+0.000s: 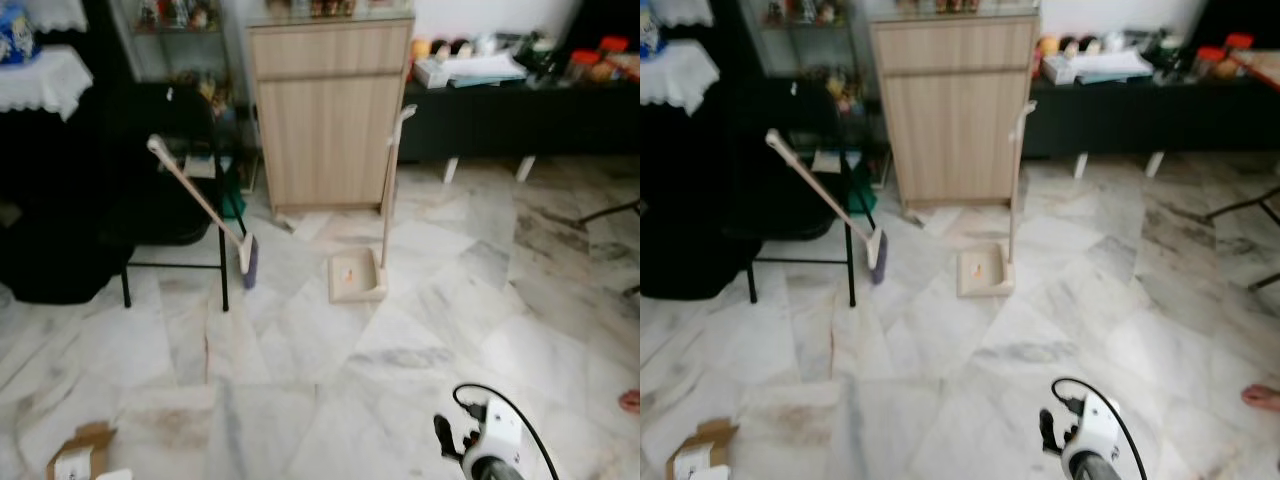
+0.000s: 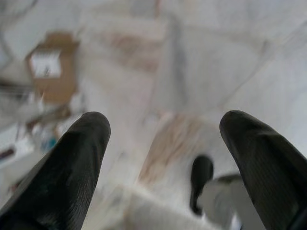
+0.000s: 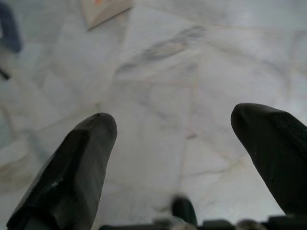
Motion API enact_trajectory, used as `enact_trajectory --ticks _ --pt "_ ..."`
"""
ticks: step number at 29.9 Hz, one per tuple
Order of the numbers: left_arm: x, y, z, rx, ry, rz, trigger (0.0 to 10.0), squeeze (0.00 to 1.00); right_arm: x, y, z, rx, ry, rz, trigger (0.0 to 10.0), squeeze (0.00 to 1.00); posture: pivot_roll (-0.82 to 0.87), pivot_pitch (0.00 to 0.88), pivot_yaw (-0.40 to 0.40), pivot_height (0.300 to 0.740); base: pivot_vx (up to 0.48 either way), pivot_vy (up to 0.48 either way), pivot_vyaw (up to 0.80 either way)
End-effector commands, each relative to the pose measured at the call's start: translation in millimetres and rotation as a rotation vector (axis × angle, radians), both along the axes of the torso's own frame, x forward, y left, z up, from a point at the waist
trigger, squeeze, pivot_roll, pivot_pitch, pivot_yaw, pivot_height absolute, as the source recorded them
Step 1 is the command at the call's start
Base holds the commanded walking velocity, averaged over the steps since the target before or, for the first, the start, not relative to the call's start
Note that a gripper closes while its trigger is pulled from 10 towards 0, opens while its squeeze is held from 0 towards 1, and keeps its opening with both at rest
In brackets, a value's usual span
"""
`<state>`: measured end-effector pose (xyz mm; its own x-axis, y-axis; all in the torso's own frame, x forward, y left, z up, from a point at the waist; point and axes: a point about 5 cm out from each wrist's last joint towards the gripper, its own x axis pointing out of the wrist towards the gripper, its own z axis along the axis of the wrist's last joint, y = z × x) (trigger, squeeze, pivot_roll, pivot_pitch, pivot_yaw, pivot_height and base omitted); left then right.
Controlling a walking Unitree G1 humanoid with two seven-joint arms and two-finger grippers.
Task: Sweep floor
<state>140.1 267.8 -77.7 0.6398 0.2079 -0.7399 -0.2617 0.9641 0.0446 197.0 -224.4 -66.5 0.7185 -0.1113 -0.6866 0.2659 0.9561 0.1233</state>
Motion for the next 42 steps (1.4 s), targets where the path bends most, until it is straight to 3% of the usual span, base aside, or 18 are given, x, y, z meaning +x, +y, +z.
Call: enact_trajectory --ticks 1,10,22,42 --pt "-2.1 -4.6 -2.6 -0.014 0.017 -0.015 10.0 0.00 -1.4 -7.8 1.3 -0.016 -0.003 -0.021 10.0 0.00 0.00 0.000 0.034 0.740 0.319 0.000 0.00" --pt "2.5 -5.8 -1.2 -0.018 -0.001 -0.004 10.0 0.00 -0.3 -7.8 1.9 -0.013 -0.008 -0.029 10.0 0.00 0.01 0.000 0.034 0.740 0.319 0.000 0.00" --pt "-4.1 -3.4 -2.8 -0.020 0.009 0.009 10.0 0.00 -2.6 -7.8 0.7 -0.009 -0.006 -0.041 10.0 0.00 0.01 0.000 0.038 0.740 0.317 0.000 0.00" --pt "-3.0 -6.7 -3.3 -0.030 0.002 0.012 10.0 0.00 -3.2 -6.1 0.1 -0.006 -0.005 -0.025 10.0 0.00 0.01 0.002 0.032 0.740 0.318 0.000 0.00"
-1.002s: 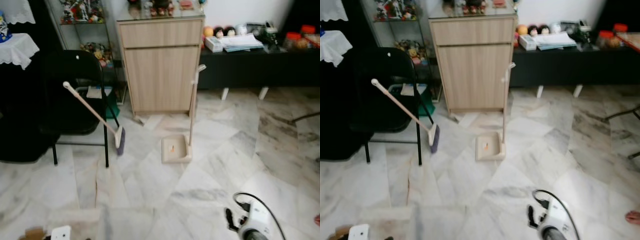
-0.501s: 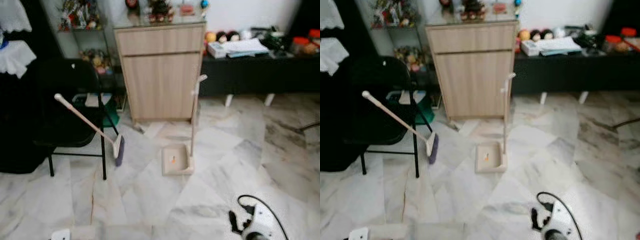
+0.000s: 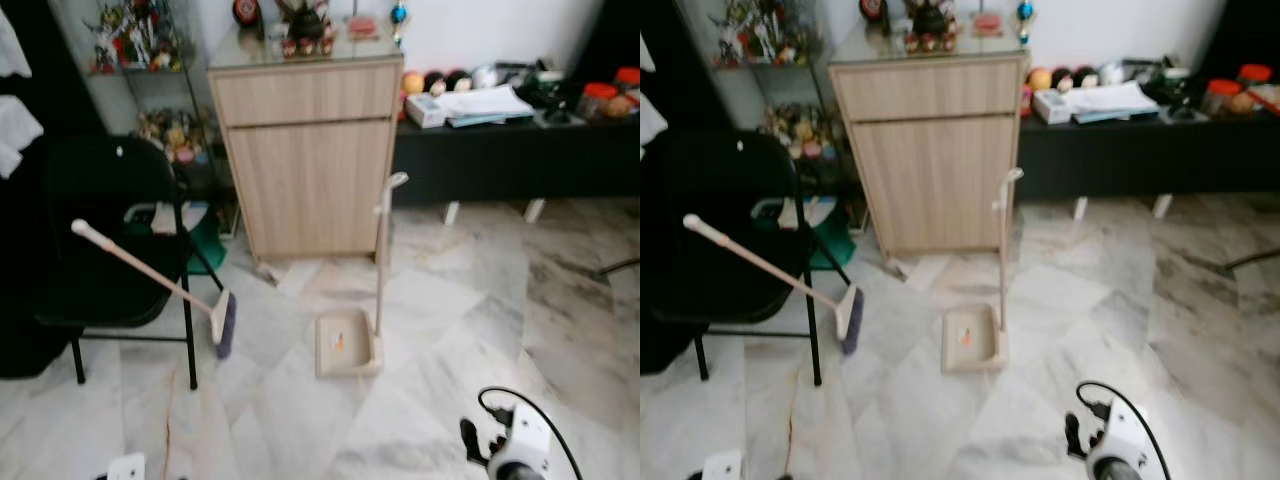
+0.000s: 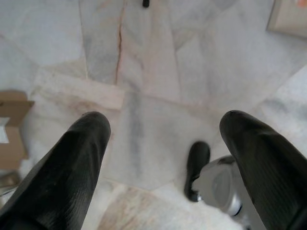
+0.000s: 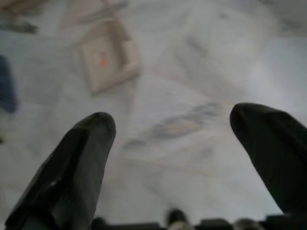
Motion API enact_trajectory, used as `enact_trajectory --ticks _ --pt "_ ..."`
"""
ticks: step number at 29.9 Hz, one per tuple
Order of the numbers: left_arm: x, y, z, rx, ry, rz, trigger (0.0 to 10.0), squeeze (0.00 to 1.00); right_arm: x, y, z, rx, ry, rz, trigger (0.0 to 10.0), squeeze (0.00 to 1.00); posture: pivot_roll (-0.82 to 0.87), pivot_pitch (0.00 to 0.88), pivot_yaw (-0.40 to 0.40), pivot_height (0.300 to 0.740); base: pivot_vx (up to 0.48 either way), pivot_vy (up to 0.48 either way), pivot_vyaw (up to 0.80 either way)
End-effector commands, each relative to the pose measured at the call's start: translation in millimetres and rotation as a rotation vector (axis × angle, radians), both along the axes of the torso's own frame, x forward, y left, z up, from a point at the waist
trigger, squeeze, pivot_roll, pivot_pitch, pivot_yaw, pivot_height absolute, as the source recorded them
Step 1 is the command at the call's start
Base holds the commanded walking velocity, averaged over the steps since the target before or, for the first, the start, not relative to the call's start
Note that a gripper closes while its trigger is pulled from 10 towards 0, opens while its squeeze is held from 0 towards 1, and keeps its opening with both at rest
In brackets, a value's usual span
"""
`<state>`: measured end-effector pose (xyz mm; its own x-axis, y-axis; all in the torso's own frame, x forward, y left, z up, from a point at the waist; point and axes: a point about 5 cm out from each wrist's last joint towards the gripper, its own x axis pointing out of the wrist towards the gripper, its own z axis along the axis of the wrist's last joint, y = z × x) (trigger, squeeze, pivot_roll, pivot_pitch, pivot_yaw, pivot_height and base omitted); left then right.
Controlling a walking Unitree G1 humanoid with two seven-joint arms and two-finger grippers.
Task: Sweep floor
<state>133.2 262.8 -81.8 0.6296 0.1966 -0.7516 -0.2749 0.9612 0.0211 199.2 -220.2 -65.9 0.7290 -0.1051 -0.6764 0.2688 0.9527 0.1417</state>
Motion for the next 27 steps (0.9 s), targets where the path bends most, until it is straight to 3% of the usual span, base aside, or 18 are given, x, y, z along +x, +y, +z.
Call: enact_trajectory --ticks 1,16,27 --pt "3.4 -1.7 0.6 -0.003 -0.007 -0.001 10.0 0.00 -5.7 -10.2 -0.6 -0.019 0.012 -0.019 10.0 0.00 0.01 0.002 0.032 0.740 0.319 0.000 0.00" --pt "0.9 -1.2 0.0 -0.005 -0.004 0.002 10.0 0.00 -7.0 -8.0 -1.7 -0.017 0.016 -0.008 10.0 0.00 0.02 0.010 0.030 0.740 0.319 0.000 0.00" --pt "2.2 -0.3 1.3 -0.008 -0.025 0.014 10.0 0.00 -6.6 -7.3 -1.7 -0.014 0.013 -0.010 10.0 0.00 0.02 0.011 0.033 0.740 0.000 0.000 0.00"
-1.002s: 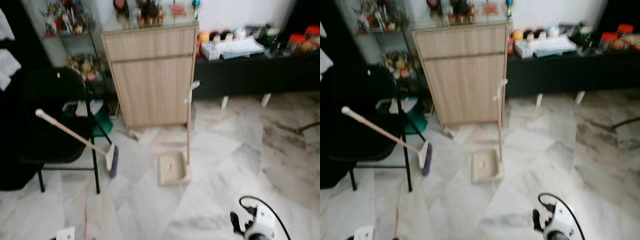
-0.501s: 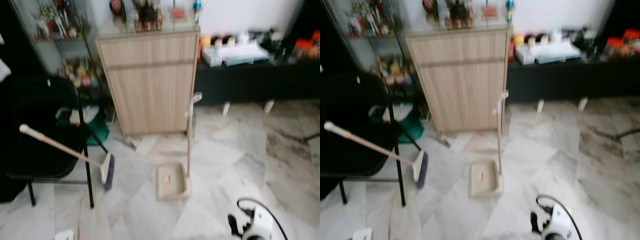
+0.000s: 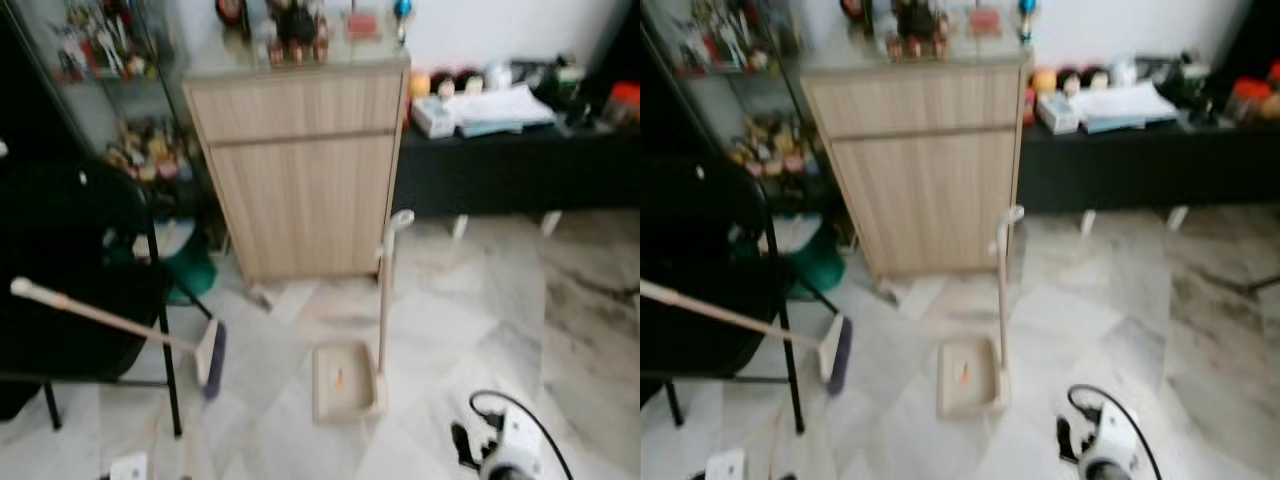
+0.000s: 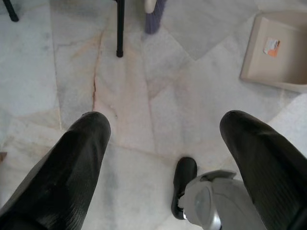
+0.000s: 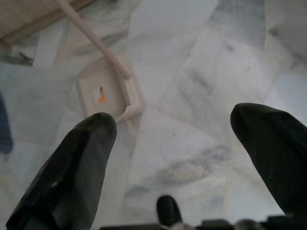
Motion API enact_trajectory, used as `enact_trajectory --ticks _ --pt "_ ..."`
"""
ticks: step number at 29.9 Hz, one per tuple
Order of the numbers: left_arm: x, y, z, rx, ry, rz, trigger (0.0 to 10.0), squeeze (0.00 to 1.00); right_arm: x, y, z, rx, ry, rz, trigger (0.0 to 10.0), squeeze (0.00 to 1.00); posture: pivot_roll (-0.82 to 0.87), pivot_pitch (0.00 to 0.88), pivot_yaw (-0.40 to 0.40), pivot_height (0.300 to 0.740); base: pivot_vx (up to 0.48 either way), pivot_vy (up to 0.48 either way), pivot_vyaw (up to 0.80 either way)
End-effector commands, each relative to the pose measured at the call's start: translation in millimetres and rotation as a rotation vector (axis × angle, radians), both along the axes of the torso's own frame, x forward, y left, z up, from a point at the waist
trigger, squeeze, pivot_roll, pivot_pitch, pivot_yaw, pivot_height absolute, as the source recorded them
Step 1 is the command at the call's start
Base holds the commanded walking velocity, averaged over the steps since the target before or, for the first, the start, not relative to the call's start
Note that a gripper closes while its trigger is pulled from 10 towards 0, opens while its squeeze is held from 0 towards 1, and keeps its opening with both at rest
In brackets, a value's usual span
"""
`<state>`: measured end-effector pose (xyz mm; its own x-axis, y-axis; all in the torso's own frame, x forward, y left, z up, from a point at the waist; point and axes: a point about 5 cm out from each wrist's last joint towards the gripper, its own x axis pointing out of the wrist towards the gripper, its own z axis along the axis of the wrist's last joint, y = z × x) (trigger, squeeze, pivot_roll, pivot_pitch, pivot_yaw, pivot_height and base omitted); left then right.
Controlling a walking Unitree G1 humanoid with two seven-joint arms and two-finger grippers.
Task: Sweep floor
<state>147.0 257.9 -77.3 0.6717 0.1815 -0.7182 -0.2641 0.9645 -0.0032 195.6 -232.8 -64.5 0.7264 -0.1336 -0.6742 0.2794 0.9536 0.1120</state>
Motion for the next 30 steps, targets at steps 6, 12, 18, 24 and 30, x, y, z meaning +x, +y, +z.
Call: enact_trajectory --ticks 6,12,18,24,30 --pt "-11.4 4.9 -3.3 -0.008 0.030 0.037 10.0 0.00 -2.7 6.2 -3.0 0.026 0.006 0.003 10.0 0.00 0.02 0.008 0.033 0.740 0.000 0.055 0.00" --pt "-10.1 4.6 -2.8 -0.008 0.026 0.031 10.0 0.00 -1.0 6.9 -2.2 0.027 0.000 0.005 10.0 0.00 0.02 0.004 0.033 0.740 0.000 0.368 0.00" --pt "-10.3 5.8 -2.4 -0.009 0.025 0.026 10.0 0.00 1.8 8.9 -1.0 0.032 -0.010 0.017 10.0 0.00 0.02 0.000 0.033 0.740 0.000 0.391 0.00" --pt "-8.3 7.8 -1.0 -0.005 0.018 0.026 10.0 0.00 3.4 9.4 -0.3 0.033 -0.014 0.015 10.0 0.00 0.02 0.000 0.036 0.740 0.000 0.412 0.00" --pt "-1.7 6.3 1.1 -0.009 -0.002 0.028 10.0 0.00 3.0 8.0 0.1 0.039 -0.023 0.004 10.0 0.00 0.01 0.000 0.039 0.740 0.000 0.398 0.00"
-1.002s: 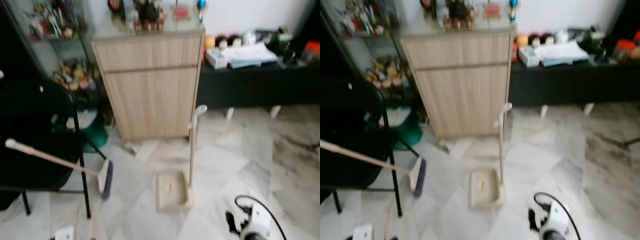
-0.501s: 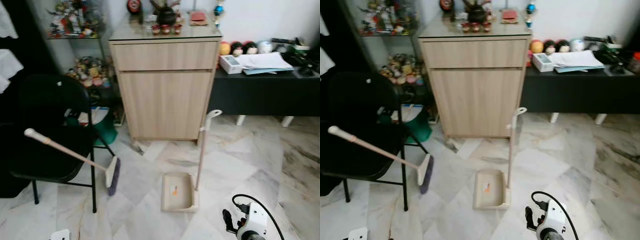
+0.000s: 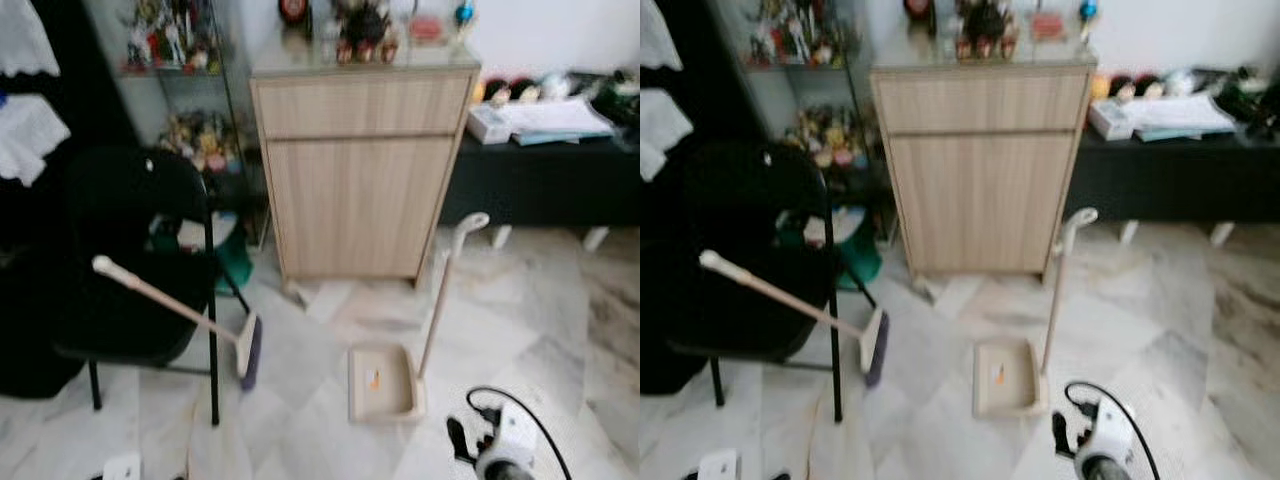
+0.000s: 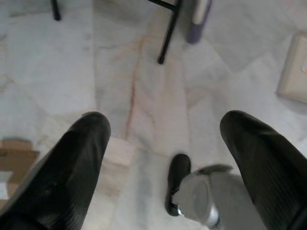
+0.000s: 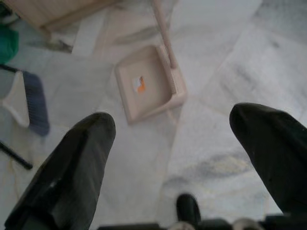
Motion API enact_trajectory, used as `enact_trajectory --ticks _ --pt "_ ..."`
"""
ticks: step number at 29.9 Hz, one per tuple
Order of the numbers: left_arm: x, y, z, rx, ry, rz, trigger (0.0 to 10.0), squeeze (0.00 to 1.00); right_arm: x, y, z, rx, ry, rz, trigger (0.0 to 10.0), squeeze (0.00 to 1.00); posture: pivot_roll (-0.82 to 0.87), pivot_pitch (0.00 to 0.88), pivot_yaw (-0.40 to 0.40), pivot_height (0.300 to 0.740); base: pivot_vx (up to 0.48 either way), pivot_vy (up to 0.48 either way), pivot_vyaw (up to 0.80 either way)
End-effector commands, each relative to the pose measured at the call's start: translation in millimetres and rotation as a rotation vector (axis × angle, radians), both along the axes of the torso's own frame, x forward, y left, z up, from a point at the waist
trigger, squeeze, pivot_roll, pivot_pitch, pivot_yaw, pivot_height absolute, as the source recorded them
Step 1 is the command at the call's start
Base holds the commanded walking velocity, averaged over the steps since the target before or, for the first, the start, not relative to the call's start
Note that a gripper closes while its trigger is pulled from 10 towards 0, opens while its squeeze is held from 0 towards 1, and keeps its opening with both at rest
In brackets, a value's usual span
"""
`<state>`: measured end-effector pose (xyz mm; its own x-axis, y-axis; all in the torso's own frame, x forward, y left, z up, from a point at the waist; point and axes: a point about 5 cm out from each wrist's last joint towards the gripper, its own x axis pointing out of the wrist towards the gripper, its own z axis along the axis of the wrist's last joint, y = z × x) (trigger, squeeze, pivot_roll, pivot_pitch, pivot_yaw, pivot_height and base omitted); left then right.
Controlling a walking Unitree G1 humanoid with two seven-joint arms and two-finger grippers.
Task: Sweep floor
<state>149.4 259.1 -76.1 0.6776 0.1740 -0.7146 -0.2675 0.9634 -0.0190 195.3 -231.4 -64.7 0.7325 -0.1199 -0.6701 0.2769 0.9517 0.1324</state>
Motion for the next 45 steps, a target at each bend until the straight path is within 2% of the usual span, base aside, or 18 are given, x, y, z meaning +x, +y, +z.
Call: enact_trajectory --ticks 1,20,26,28,29,30,32,33,34,35,36,38,39,40,41,42,43,45 --pt "-4.1 5.1 -0.1 0.005 0.007 0.024 10.0 0.00 3.3 6.6 0.3 0.020 -0.014 0.003 10.0 0.00 0.01 0.000 0.039 0.740 0.000 0.401 0.00" --pt "-3.8 8.2 1.4 0.016 -0.003 0.037 10.0 0.00 1.1 6.9 -0.8 0.023 -0.010 0.000 10.0 0.00 0.01 0.002 0.036 0.740 0.000 0.395 0.00" --pt "4.8 22.9 11.0 0.090 -0.049 0.102 10.0 0.00 1.3 7.5 -0.9 0.022 -0.009 0.004 10.0 0.00 0.00 0.000 0.041 0.740 0.000 0.000 0.00" --pt "19.4 36.9 25.1 0.169 -0.113 0.119 10.0 0.00 1.7 6.5 -0.4 0.021 -0.011 0.002 10.0 0.00 0.00 0.000 0.044 0.740 0.000 0.000 0.00" --pt "35.0 50.3 42.9 0.256 -0.197 0.128 10.0 0.00 1.9 5.4 -0.1 0.018 -0.012 0.002 10.0 0.00 0.00 0.000 0.043 0.740 0.000 0.000 0.00" --pt "35.0 50.3 42.9 0.256 -0.197 0.128 10.0 0.00 1.9 5.4 -0.1 0.018 -0.012 0.002 10.0 0.00 0.00 0.000 0.043 0.740 0.000 0.000 0.00" --pt "63.4 58.9 75.5 0.321 -0.391 0.112 10.0 0.00 1.3 3.7 0.0 0.013 -0.009 0.006 10.0 0.00 0.00 0.000 0.038 0.740 0.000 0.000 0.00" --pt "63.4 58.9 75.5 0.321 -0.391 0.112 10.0 0.00 1.3 3.7 0.0 0.013 -0.009 0.006 10.0 0.00 0.00 0.000 0.038 0.740 0.000 0.000 0.00" --pt "88.2 49.0 102.3 0.325 -0.554 0.053 10.0 0.00 1.2 3.3 0.0 0.010 -0.006 0.014 10.0 0.00 0.01 0.000 0.035 0.740 0.000 0.000 0.00" --pt "88.2 49.0 102.3 0.325 -0.554 0.053 10.0 0.00 1.2 3.3 0.0 0.010 -0.006 0.014 10.0 0.00 0.01 0.000 0.035 0.740 0.000 0.000 0.00" --pt "100.7 36.4 115.4 0.310 -0.635 -0.001 10.0 0.00 1.4 3.4 0.0 0.009 -0.004 0.018 10.0 0.00 0.01 0.000 0.035 0.740 0.000 0.000 0.00" --pt "113.6 12.5 129.6 0.269 -0.726 -0.084 10.0 0.00 2.0 4.1 0.1 0.009 -0.003 0.022 10.0 0.00 0.02 0.000 0.034 0.740 0.000 0.000 0.00" --pt "116.3 3.4 132.5 0.252 -0.748 -0.110 10.0 0.00 2.3 4.4 0.1 0.009 -0.003 0.022 10.0 0.00 0.02 0.000 0.034 0.740 0.000 0.000 0.00" --pt "116.3 3.4 132.5 0.252 -0.748 -0.110 10.0 0.00 2.3 4.4 0.1 0.009 -0.003 0.022 10.0 0.00 0.02 0.000 0.034 0.740 0.000 0.000 0.00" --pt "117.9 -33.6 136.4 0.163 -0.799 -0.204 10.0 0.30 3.3 5.2 0.5 0.012 -0.007 0.019 10.0 0.00 0.01 0.000 0.039 0.740 0.000 0.000 0.00" --pt "116.0 -51.5 137.9 0.127 -0.819 -0.253 10.0 1.00 3.6 5.3 0.7 0.013 -0.009 0.019 10.0 0.00 0.01 0.000 0.039 0.740 0.000 0.000 0.00" --pt "116.0 -51.5 137.9 0.127 -0.819 -0.253 10.0 1.00 3.6 5.3 0.7 0.013 -0.009 0.019 10.0 0.00 0.01 0.000 0.039 0.740 0.000 0.000 0.00" --pt "109.6 -79.3 141.2 0.077 -0.849 -0.334 10.0 1.00 4.1 5.1 1.1 0.012 -0.012 0.017 10.0 0.00 0.01 0.000 0.040 0.740 0.000 0.000 0.00"
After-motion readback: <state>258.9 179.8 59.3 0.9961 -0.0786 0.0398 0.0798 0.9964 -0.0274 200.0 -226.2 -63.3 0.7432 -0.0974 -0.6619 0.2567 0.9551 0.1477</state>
